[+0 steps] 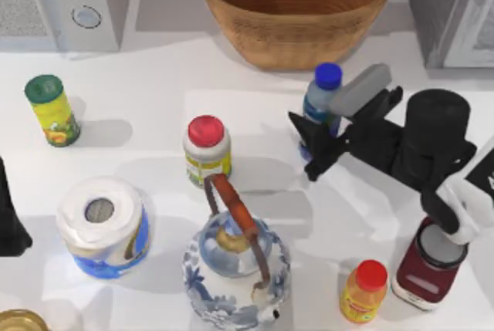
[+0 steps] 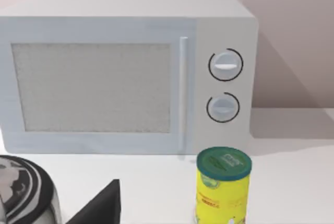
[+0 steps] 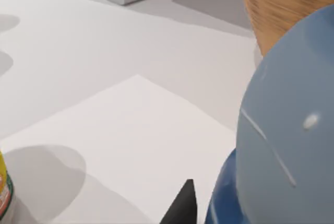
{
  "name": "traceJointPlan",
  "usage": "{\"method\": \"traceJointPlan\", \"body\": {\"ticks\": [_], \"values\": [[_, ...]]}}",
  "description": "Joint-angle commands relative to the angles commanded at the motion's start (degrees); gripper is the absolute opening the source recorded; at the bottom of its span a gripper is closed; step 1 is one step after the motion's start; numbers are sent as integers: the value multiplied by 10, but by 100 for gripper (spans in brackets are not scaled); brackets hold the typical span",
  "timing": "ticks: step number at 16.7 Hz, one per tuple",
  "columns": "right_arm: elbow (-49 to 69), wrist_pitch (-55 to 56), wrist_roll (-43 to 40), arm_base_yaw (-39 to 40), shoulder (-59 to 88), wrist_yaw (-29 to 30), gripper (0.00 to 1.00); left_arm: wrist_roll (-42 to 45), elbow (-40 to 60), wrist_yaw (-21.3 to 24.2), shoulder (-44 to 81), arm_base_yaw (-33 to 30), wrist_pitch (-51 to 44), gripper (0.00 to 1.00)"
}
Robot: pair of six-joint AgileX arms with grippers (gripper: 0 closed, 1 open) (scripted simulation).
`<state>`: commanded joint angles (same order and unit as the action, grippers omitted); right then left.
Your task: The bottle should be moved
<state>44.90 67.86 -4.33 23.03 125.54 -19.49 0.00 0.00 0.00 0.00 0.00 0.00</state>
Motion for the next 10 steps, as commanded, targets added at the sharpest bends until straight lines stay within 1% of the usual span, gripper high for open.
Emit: {"method": "traceJointPlan", "body": {"ticks": [8,10], "values": [[-2,0,1,-3,-2,0,0,0,0,0,0,0,0,100],[-18,5,3,-20,-22,5,0,0,0,0,0,0,0,100]]}}
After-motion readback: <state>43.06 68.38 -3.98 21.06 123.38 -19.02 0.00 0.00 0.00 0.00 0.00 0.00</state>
